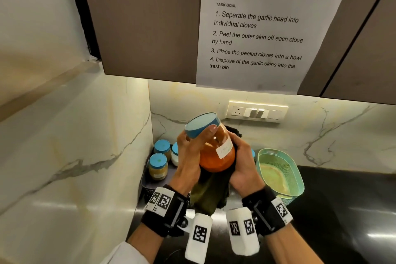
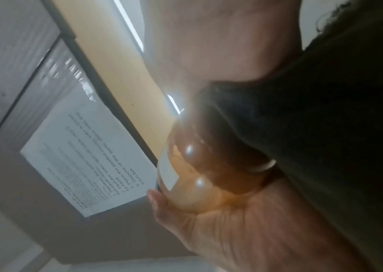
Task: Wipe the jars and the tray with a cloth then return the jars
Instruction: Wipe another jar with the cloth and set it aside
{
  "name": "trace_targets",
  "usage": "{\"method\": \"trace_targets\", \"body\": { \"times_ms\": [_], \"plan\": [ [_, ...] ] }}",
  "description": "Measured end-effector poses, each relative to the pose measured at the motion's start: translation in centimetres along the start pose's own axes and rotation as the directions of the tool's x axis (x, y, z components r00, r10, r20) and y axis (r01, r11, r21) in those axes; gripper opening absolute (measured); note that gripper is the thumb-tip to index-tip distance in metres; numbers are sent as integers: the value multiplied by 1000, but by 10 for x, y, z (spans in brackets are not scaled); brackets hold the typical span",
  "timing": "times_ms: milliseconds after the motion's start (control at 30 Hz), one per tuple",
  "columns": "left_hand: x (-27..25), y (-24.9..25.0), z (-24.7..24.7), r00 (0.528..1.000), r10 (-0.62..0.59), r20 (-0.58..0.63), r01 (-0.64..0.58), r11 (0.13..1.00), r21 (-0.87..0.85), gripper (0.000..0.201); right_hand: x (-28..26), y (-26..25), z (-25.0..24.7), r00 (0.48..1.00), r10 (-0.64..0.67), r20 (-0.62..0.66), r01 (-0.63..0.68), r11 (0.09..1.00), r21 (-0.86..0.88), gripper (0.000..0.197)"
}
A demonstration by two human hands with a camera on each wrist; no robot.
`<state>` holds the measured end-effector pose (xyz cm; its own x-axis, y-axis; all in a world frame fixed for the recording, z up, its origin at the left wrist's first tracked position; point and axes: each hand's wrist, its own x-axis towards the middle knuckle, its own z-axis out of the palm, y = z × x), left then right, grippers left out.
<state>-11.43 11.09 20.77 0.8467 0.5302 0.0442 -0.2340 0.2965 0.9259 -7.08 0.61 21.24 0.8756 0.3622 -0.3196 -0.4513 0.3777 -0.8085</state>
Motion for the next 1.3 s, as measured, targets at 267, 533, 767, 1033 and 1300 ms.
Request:
{"method": "trace_targets", "body": {
  "times_ms": [267,533,767,1033,1300],
  "plan": [
    [17,18,-17,994,68,91,-99,914,392,88,9,16,-6,978,-203,-38,205,977,62,34],
    [11,18,-6,994,-100,-48,109,968,227,35,-2,42,-4,800,-591,105,598,771,-221,41],
    [0,11,-8,999,6,38,-10,991,130,90,-11,22,-8,786,-593,174,618,753,-229,29],
    [10,15,-4,970,127,207,-160,976,149,132,-11,-5,-10,984,-145,106,153,985,-77,31],
    [8,4,-6,996,80,27,-84,890,449,102,3,24,-9,950,-311,-8,310,949,-57,39]
  ]
}}
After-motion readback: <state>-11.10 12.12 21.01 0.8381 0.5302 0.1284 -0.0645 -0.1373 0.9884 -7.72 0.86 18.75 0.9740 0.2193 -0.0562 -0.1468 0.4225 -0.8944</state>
